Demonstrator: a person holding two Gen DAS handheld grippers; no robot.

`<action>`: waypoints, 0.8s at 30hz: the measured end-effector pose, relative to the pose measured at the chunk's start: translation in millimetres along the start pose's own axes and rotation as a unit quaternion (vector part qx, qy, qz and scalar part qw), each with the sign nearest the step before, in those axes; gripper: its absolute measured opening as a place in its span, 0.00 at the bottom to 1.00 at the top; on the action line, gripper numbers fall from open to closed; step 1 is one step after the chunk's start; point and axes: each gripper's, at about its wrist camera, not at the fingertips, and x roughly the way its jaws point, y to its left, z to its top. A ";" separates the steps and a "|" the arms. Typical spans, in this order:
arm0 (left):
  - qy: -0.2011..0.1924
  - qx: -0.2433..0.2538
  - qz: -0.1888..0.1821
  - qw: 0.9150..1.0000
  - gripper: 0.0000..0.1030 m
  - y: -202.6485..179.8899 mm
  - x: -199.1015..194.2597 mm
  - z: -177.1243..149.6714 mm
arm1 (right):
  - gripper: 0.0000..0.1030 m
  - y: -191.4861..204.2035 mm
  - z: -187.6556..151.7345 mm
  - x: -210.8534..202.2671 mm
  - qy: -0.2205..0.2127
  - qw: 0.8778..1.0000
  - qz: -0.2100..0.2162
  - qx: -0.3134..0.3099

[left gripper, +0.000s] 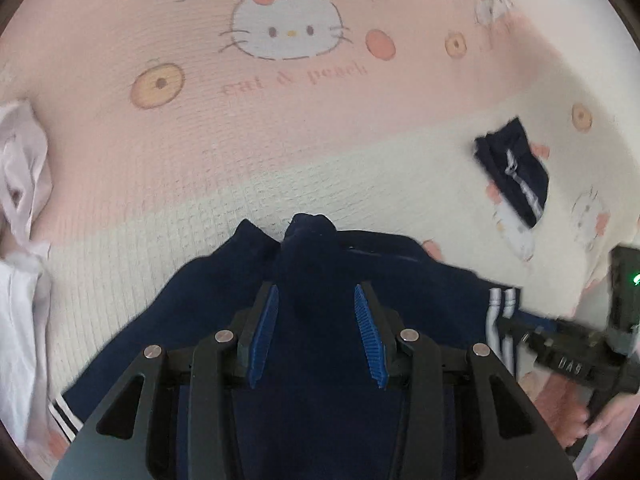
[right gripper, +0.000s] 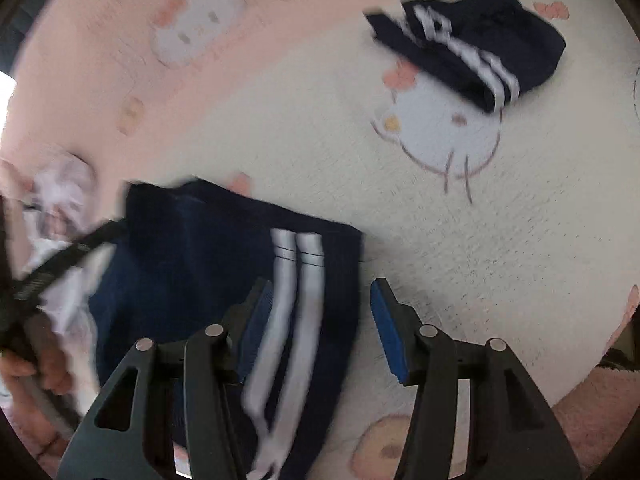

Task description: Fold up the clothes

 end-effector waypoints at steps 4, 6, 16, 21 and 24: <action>-0.012 0.005 -0.020 1.000 0.40 -1.1 3.6 8.4 | 0.14 1.6 1.8 1.7 -0.005 0.999 -0.039 -0.024; -0.022 0.007 -0.031 0.999 0.40 -1.8 3.2 12.0 | 0.11 -4.5 0.8 0.9 -0.005 0.999 -0.042 -0.017; 0.010 0.077 0.037 0.996 0.20 -14.6 44.3 31.4 | 0.47 -16.6 3.3 5.8 -0.027 0.998 0.026 0.049; -0.006 0.048 0.054 0.997 0.15 -2.1 45.4 37.6 | 0.49 1.8 7.5 13.2 -0.039 0.999 0.015 0.027; -0.002 0.056 0.071 0.996 0.15 0.2 55.4 40.9 | 0.45 9.4 6.5 15.7 -0.044 0.999 -0.006 0.005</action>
